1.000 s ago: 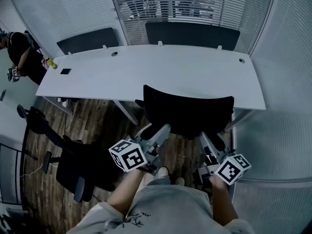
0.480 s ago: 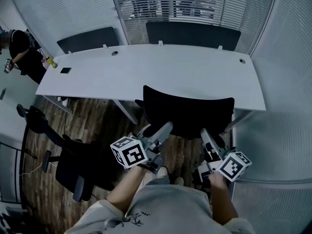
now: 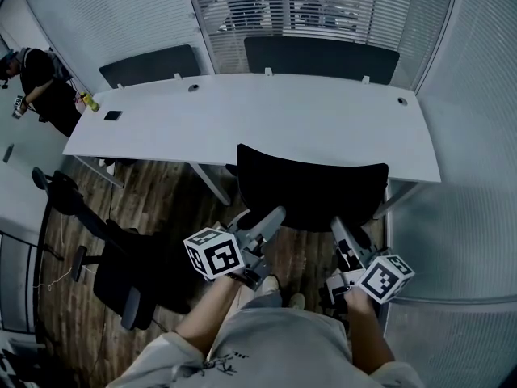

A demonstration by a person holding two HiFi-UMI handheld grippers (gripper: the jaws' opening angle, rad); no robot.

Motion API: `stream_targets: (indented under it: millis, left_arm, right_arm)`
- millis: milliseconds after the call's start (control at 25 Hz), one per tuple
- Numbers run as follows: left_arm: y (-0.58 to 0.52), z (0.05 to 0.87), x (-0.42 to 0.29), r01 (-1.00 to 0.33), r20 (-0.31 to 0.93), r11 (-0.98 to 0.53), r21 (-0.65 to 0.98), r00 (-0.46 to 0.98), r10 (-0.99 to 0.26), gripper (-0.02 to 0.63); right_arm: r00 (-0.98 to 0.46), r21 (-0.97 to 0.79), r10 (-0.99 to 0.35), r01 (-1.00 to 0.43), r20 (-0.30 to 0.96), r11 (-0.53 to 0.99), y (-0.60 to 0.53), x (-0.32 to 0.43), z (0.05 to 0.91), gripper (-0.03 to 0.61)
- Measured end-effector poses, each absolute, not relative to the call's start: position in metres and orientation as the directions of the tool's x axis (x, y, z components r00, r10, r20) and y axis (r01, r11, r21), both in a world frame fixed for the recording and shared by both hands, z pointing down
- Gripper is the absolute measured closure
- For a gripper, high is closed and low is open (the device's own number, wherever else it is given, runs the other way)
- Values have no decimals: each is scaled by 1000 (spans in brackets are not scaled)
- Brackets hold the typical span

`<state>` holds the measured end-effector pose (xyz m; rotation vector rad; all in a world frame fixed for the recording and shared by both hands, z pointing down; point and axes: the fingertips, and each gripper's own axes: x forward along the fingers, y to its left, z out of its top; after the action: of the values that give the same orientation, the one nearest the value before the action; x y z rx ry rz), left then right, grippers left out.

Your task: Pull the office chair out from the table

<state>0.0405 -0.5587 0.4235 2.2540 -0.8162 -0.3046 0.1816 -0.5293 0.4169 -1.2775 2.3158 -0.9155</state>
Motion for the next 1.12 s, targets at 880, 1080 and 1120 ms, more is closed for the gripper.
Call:
stream_targets:
  millis: [880,1080,1120]
  left_arm:
    - [-489,415,56,-474,-8,-545,691,749,-663,442]
    - [-486,415,56,-478,-11,-533,698,738,-675,442]
    - [-486,415,56,-479,-10,-530,700,735,-677,442]
  right_arm:
    - [-562,-671,-827,-603,-25,431,-466,199,408,433]
    - [-576,-672,-818,-599,-16,435,-465,200,408,433]
    - [-577,-672,-816,-598,-17,437,-465,200,408,433]
